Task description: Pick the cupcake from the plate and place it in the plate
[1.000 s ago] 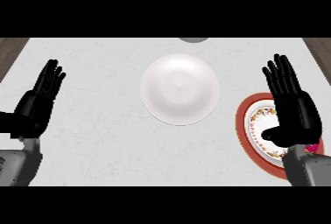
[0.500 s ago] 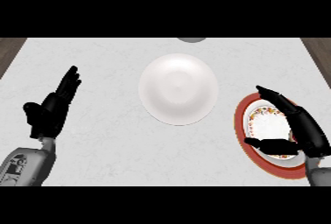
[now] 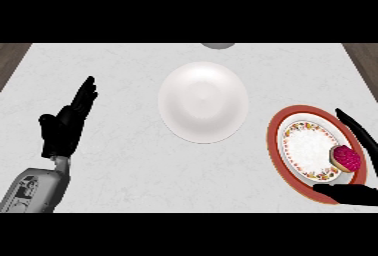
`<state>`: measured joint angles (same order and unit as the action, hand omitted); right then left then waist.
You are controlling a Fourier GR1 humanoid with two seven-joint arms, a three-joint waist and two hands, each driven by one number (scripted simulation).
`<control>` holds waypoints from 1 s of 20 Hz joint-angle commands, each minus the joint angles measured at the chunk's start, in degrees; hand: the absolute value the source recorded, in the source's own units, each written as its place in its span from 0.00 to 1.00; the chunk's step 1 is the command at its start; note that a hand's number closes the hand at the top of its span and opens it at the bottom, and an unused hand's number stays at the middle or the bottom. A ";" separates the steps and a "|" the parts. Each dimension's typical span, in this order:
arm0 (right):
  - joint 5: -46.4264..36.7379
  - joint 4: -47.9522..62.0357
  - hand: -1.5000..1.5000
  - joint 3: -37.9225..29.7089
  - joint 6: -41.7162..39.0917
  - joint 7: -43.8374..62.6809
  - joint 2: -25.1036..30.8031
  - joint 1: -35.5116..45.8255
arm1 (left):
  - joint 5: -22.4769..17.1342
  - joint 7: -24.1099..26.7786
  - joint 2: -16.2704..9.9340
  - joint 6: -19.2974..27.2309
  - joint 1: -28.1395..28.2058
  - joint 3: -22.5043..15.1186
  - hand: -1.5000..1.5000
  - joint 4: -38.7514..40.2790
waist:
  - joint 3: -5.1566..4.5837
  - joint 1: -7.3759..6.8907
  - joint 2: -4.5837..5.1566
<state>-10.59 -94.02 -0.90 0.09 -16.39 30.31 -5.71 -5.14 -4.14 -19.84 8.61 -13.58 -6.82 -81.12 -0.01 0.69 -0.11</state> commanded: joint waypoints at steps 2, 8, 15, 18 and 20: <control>2.47 -9.65 0.00 -7.79 -5.61 5.71 8.61 -3.54 | 0.98 -0.93 0.29 0.13 1.29 0.44 0.50 -1.59 | -0.05 0.01 -0.13; -0.41 -10.19 0.00 -8.42 -17.38 21.33 21.55 -2.44 | 1.04 -0.73 0.58 -0.51 0.15 0.30 0.50 -0.16 | -0.15 -0.33 -0.01; -0.70 -11.84 0.00 -5.07 -25.79 31.87 21.41 0.52 | 2.75 -0.15 3.07 -0.03 -2.23 0.70 0.50 2.08 | -0.04 -0.49 0.14; -0.76 -3.72 0.00 -7.79 -29.58 28.19 21.30 5.26 | 2.76 -2.88 2.33 -1.15 -1.42 1.93 0.50 -1.42 | 0.01 -0.98 0.13; -3.04 -6.05 0.00 -3.73 -28.74 33.84 16.97 7.52 | 2.98 -4.61 2.17 -1.98 3.09 0.81 0.50 -7.41 | 0.01 -1.26 0.06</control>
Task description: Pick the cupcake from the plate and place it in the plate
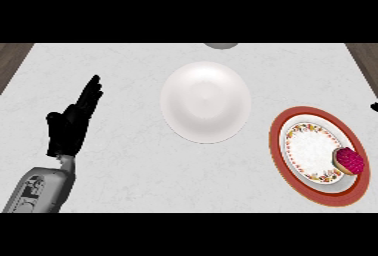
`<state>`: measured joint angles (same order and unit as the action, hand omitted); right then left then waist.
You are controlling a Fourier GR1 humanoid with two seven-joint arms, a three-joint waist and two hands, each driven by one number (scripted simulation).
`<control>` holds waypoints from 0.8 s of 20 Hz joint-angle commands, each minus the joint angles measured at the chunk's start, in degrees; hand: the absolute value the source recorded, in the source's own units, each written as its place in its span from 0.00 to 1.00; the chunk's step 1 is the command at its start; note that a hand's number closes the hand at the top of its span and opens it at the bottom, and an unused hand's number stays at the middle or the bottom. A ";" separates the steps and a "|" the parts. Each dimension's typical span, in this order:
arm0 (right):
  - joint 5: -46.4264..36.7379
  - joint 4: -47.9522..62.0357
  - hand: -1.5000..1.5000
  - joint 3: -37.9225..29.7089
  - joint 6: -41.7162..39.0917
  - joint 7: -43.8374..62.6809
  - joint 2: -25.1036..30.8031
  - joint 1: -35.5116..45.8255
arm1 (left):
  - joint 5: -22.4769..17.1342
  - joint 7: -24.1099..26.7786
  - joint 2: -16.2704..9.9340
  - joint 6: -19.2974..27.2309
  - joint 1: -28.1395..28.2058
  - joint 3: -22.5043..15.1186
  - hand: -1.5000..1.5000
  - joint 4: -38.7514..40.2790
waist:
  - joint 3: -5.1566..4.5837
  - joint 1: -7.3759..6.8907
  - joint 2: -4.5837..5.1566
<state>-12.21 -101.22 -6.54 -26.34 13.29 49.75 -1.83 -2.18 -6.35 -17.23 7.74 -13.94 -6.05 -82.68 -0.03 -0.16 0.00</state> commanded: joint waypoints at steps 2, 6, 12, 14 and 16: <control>-5.06 6.96 0.00 1.37 -3.02 -2.78 -2.94 3.70 | 1.46 -2.71 1.17 -0.92 -0.33 0.43 0.50 -1.70 | 0.04 -0.03 0.04; -9.03 4.81 0.00 3.58 -3.44 -1.29 -4.78 1.72 | 2.88 0.76 2.51 -0.20 -5.12 2.61 0.50 6.17 | 0.02 0.58 0.06; -15.95 11.71 0.00 5.79 -5.16 -3.80 -6.93 5.03 | 2.17 3.27 1.81 -4.19 -1.39 4.22 0.50 4.26 | 0.03 0.16 0.04; -19.29 16.91 0.00 6.86 -2.97 -6.12 -8.97 6.50 | 3.80 -0.87 2.67 -2.79 -2.24 3.32 0.50 1.33 | 0.05 0.01 0.05; -20.81 18.95 0.00 5.68 -2.27 -9.88 -9.41 5.69 | 3.74 1.87 3.24 -3.60 1.54 3.84 0.50 0.32 | 0.04 0.06 0.01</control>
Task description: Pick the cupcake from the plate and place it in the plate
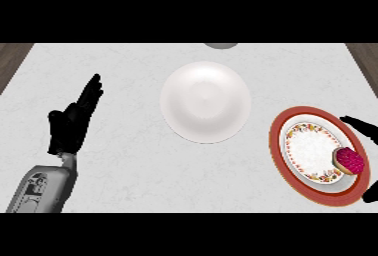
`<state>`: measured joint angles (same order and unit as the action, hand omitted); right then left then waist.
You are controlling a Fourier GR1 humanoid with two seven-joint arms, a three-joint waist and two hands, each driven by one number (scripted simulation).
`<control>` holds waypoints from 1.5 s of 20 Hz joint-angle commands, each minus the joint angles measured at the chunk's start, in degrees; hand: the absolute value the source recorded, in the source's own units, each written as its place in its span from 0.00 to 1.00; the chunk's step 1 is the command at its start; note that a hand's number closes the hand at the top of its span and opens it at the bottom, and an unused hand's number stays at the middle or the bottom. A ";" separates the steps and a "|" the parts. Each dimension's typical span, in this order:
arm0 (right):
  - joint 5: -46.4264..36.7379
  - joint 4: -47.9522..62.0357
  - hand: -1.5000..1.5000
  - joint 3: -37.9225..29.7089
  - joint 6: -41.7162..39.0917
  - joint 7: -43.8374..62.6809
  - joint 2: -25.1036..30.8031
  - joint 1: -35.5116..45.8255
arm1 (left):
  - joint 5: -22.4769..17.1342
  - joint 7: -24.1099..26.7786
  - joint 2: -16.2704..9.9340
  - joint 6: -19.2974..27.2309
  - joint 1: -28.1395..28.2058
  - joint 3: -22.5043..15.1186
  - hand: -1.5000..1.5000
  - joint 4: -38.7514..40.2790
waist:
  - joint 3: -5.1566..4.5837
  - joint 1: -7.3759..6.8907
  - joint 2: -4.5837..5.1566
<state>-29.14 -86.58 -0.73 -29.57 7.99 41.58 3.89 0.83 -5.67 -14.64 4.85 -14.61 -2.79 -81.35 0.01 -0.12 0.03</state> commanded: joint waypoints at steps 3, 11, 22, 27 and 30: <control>-7.47 7.34 0.00 3.10 2.46 -1.89 -6.02 3.32 | 0.52 0.60 0.52 -1.62 -0.23 2.10 0.50 1.33 | 0.00 -0.09 0.04; -10.51 11.75 0.00 -1.38 -0.11 -5.99 -6.01 4.18 | 4.21 2.37 3.20 -1.00 -4.22 3.19 0.50 6.74 | -0.02 0.29 0.00; -17.47 12.55 1.00 -1.64 9.26 -11.88 -10.30 2.71 | 3.61 1.35 2.23 -4.73 1.08 4.76 0.50 -0.42 | -0.02 0.24 -0.08; -22.51 28.03 1.00 -2.46 14.34 -14.61 -10.45 14.62 | 3.74 -0.02 3.46 -4.73 2.78 4.35 0.50 -3.21 | 0.01 -0.32 0.01; -24.42 36.72 1.00 -3.04 16.48 -16.69 -9.85 21.13 | 4.77 -3.09 5.10 -3.00 -0.20 3.60 0.50 -3.32 | 0.02 -0.48 0.08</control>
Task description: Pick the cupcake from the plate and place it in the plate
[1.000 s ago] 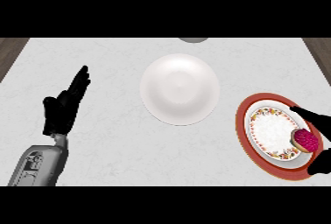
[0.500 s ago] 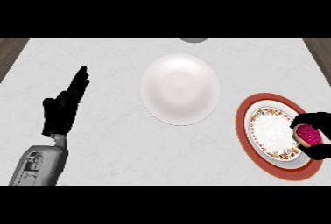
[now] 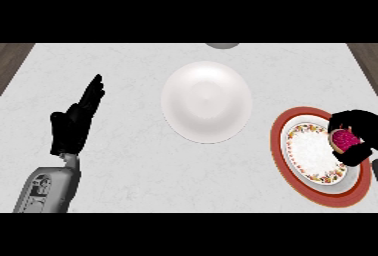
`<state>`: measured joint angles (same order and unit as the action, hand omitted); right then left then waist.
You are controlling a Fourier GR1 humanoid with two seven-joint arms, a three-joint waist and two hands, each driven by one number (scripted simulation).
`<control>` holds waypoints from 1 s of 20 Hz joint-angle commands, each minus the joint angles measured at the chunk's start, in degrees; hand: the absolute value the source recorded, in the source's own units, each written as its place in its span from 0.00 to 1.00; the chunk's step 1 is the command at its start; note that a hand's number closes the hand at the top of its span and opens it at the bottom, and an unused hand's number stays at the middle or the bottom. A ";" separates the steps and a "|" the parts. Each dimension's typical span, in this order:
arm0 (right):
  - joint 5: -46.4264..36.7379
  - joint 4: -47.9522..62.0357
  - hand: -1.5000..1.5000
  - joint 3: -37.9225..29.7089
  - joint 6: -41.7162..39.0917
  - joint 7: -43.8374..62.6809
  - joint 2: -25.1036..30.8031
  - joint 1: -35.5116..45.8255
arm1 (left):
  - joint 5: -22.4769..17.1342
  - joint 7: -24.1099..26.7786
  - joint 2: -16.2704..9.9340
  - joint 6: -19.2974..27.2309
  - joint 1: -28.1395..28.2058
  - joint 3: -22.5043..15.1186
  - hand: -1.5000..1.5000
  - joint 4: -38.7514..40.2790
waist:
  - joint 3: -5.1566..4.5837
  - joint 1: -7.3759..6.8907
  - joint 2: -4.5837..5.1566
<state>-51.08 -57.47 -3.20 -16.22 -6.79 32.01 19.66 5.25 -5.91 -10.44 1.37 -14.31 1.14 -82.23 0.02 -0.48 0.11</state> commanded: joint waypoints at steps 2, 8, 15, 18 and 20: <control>-3.03 11.22 1.00 -1.41 8.59 -2.64 -2.48 7.04 | -0.28 0.40 -0.20 -1.64 0.70 0.37 0.50 0.23 | 0.02 -0.19 0.06; 2.91 -2.37 1.00 -5.94 15.43 -5.73 -4.07 8.30 | 0.56 -1.29 0.34 -0.10 -1.54 0.36 0.50 0.94 | 0.00 0.88 -0.27; 9.39 -14.24 1.00 -6.54 14.83 -13.18 -6.03 7.51 | 0.78 2.98 0.14 -0.04 -0.91 1.57 0.50 3.93 | -0.06 1.08 -0.24; 12.07 -19.07 1.00 -5.26 9.90 -9.44 -8.19 10.47 | -0.30 -0.74 -1.75 -1.64 -0.68 2.41 0.50 0.51 | -0.05 0.58 -0.35; 12.96 -21.11 1.00 -4.00 7.34 -6.99 -9.69 11.06 | 2.06 -1.76 0.73 0.46 0.27 -0.37 0.50 -1.77 | -0.03 0.44 -0.34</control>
<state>-40.25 -73.46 -8.78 -5.29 -16.53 24.64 28.88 5.97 -5.41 -10.45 0.95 -14.38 2.14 -81.33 -0.03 0.21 -0.20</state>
